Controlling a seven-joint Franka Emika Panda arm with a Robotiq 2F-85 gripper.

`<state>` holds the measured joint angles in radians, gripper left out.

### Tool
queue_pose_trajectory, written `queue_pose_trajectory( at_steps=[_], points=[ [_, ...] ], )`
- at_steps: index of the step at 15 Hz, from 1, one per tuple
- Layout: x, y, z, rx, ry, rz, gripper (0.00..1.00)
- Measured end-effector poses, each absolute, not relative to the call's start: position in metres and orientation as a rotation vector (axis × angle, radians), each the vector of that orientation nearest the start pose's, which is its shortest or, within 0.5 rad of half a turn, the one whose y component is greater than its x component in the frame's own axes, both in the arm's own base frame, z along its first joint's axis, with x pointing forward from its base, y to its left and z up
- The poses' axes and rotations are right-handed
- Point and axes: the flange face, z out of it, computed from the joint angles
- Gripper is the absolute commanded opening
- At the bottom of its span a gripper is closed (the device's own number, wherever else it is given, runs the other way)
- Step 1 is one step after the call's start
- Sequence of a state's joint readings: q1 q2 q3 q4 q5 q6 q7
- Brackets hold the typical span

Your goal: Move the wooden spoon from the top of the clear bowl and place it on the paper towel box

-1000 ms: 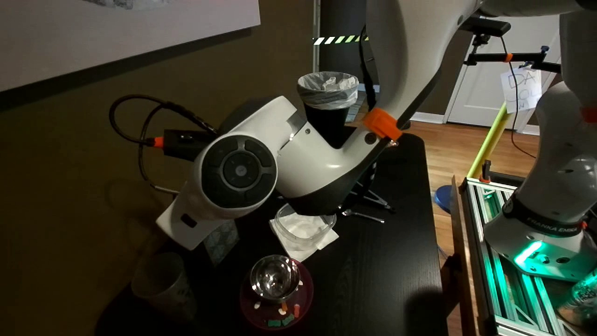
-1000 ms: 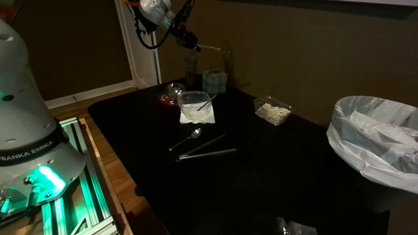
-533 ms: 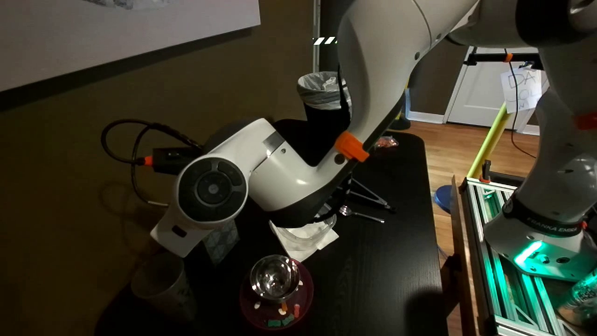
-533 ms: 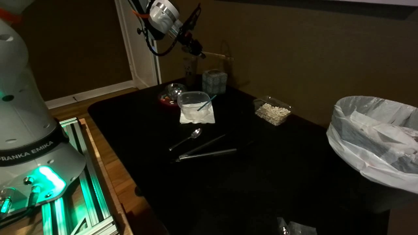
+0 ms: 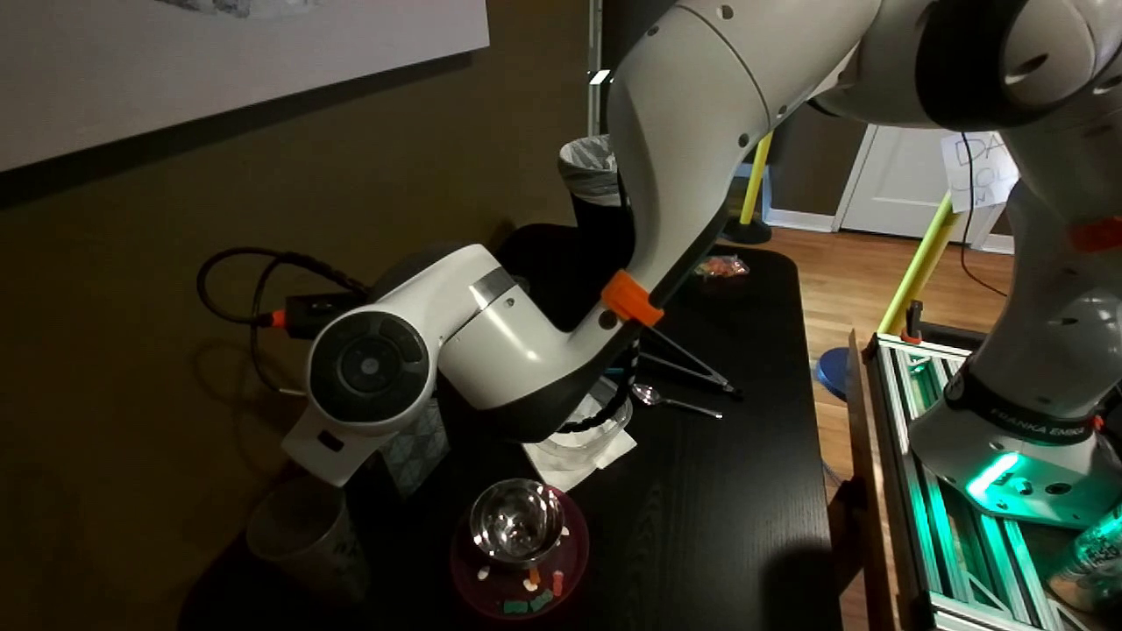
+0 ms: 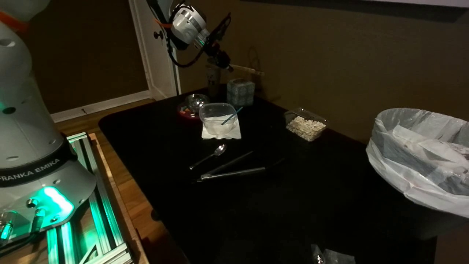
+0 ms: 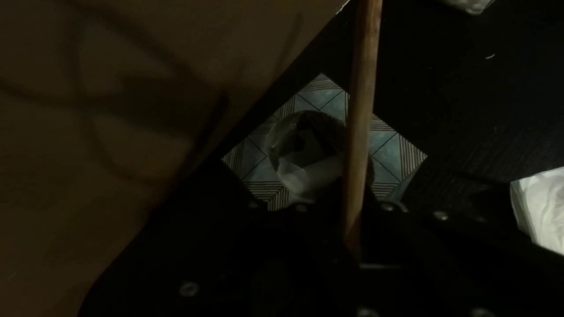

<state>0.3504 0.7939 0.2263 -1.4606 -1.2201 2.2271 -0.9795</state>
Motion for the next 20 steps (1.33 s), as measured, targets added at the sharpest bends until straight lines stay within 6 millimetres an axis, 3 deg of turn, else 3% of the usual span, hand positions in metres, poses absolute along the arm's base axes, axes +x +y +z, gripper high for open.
queue_pose_trajectory(
  at_steps=[10,20],
  points=[
    [0.663,0.326,0.208,0.943,2.157,-0.244,0.01],
    [0.669,0.345,0.175,0.917,2.171,-0.244,0.01]
  ],
)
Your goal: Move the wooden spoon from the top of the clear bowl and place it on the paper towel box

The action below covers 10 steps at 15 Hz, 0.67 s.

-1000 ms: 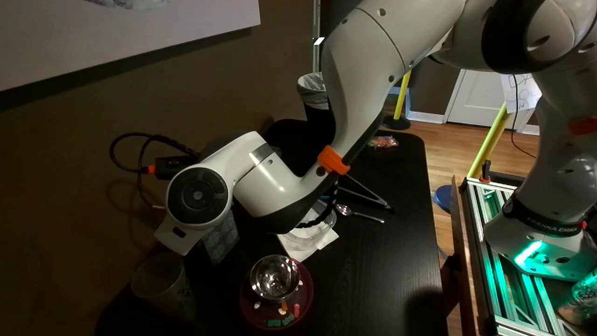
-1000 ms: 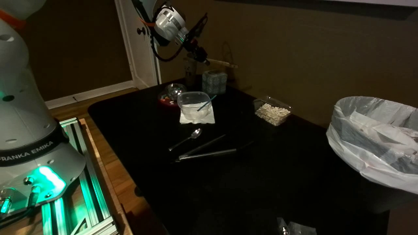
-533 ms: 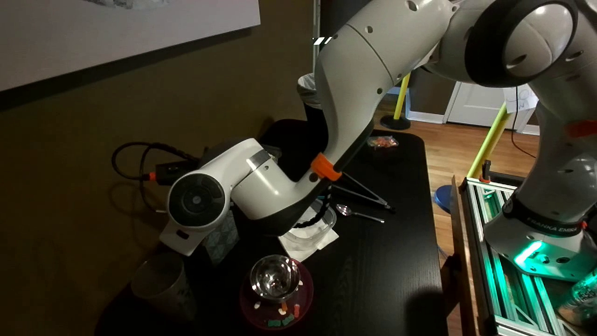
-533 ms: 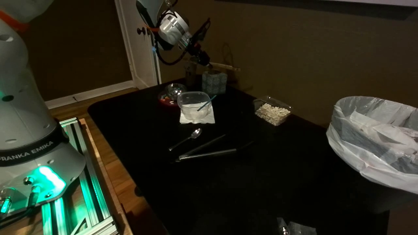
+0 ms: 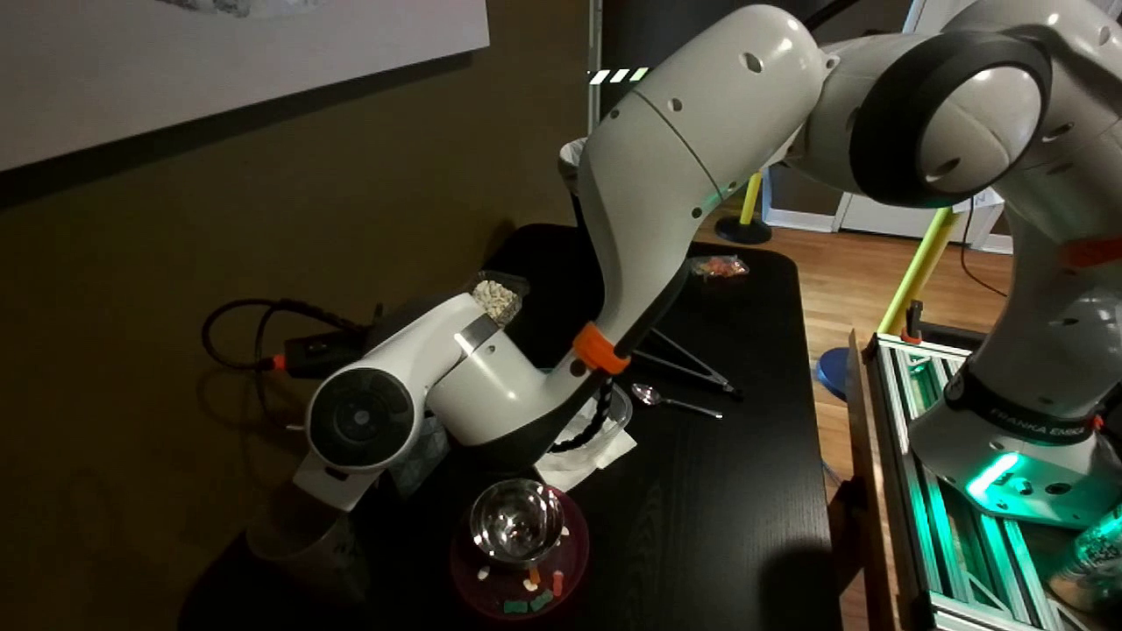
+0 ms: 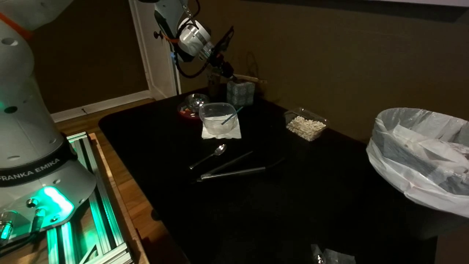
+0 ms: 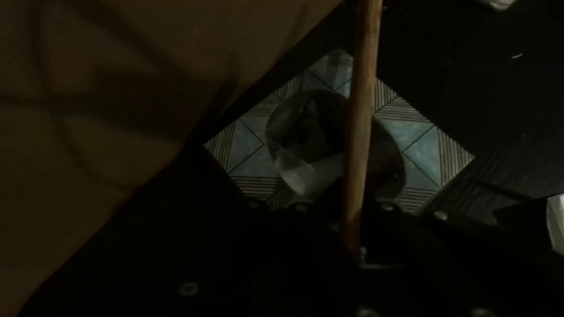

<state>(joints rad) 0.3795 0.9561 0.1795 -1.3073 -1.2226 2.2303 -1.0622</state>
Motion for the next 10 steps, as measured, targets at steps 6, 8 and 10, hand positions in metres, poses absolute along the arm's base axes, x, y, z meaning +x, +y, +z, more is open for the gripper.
queue_pose_trajectory(
  at_steps=[6,8,10],
  points=[
    [0.678,0.347,0.169,0.919,2.150,-0.239,0.01],
    [0.682,0.347,0.171,0.922,2.141,-0.234,0.01],
    [0.686,0.346,0.173,0.926,2.132,-0.229,0.01]
  ],
)
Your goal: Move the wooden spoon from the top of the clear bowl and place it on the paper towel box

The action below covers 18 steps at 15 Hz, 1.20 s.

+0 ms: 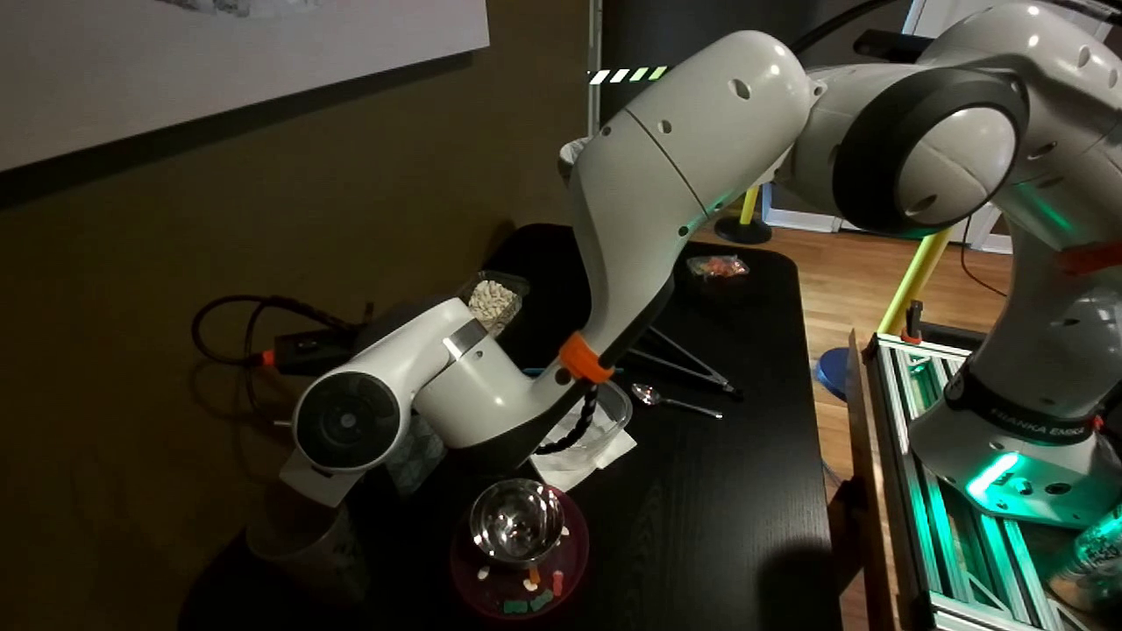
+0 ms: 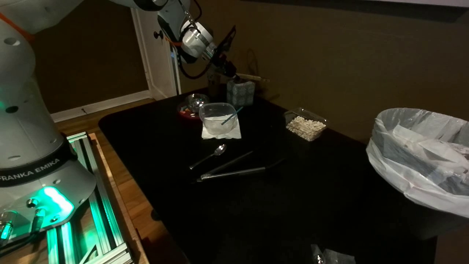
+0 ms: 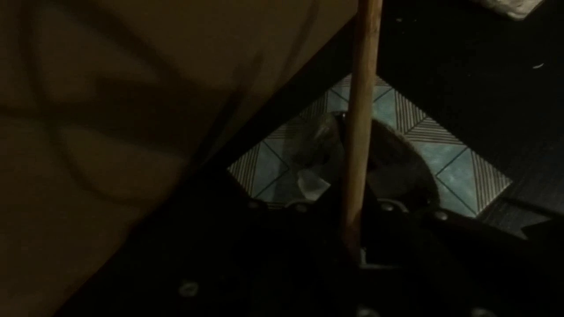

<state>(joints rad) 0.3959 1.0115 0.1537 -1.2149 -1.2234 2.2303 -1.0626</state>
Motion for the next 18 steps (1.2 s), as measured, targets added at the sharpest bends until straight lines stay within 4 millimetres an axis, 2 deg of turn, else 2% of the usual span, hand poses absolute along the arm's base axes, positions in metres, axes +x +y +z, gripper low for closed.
queue_pose_trajectory(
  at_steps=[6,8,17,18],
  points=[
    [0.6883,0.3456,0.1746,0.934,2.132,-0.226,0.01],
    [0.6882,0.3453,0.1737,0.937,2.137,-0.228,0.30],
    [0.6904,0.3456,0.1774,0.961,2.138,-0.218,0.97],
    [0.6908,0.3461,0.1785,0.961,2.136,-0.216,1.00]
  ],
)
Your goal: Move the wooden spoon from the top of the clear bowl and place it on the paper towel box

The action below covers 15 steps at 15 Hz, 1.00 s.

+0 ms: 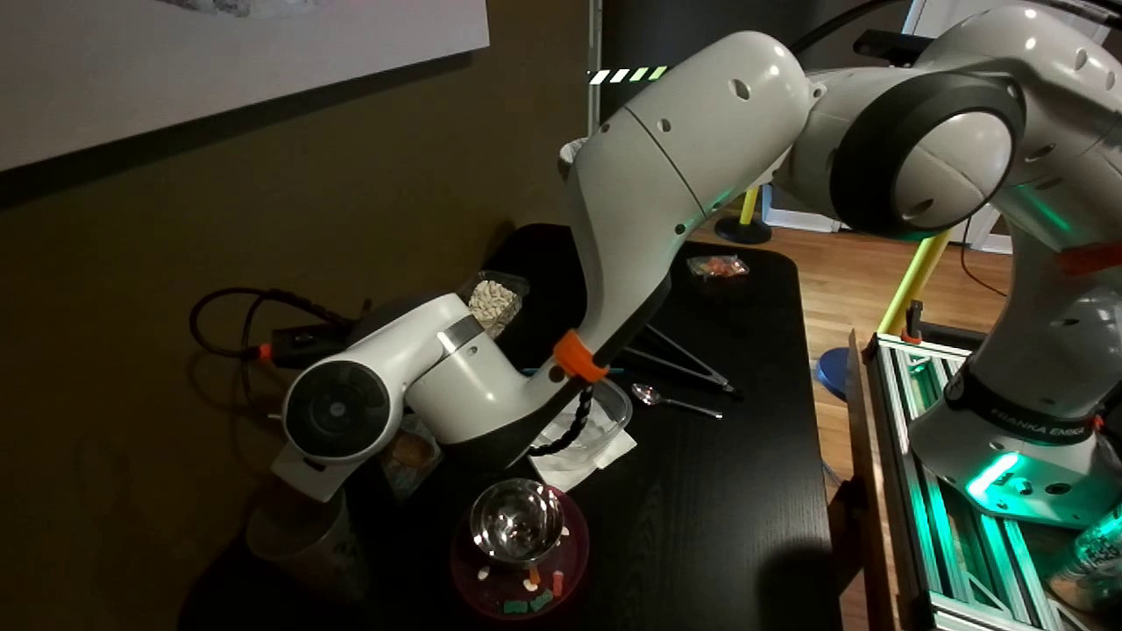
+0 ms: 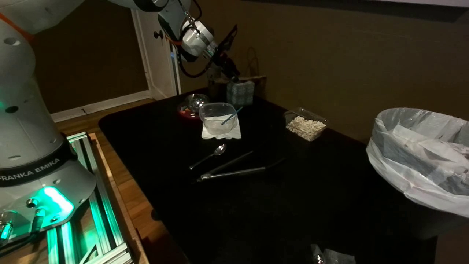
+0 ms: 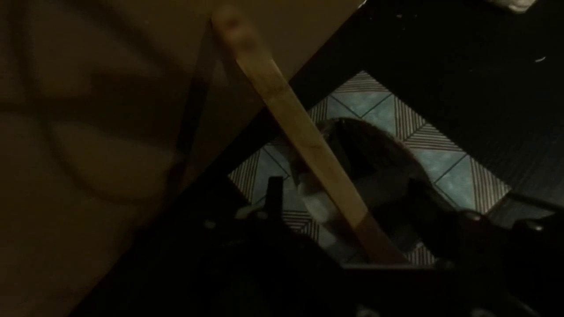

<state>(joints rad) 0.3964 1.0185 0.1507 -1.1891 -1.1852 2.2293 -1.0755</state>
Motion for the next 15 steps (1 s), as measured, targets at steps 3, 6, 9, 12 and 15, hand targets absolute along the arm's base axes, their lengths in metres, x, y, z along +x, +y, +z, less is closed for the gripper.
queue_pose_trajectory(
  at_steps=[3,6,9,12,15],
  points=[
    [0.690,0.351,0.182,0.957,2.134,-0.206,1.00],
    [0.681,0.364,0.191,0.962,2.133,-0.178,1.00],
    [0.663,0.371,0.211,0.937,2.164,-0.118,1.00],
    [0.644,0.369,0.235,0.831,2.243,0.006,1.00],
    [0.624,0.354,0.252,0.694,2.340,0.132,1.00]
  ],
)
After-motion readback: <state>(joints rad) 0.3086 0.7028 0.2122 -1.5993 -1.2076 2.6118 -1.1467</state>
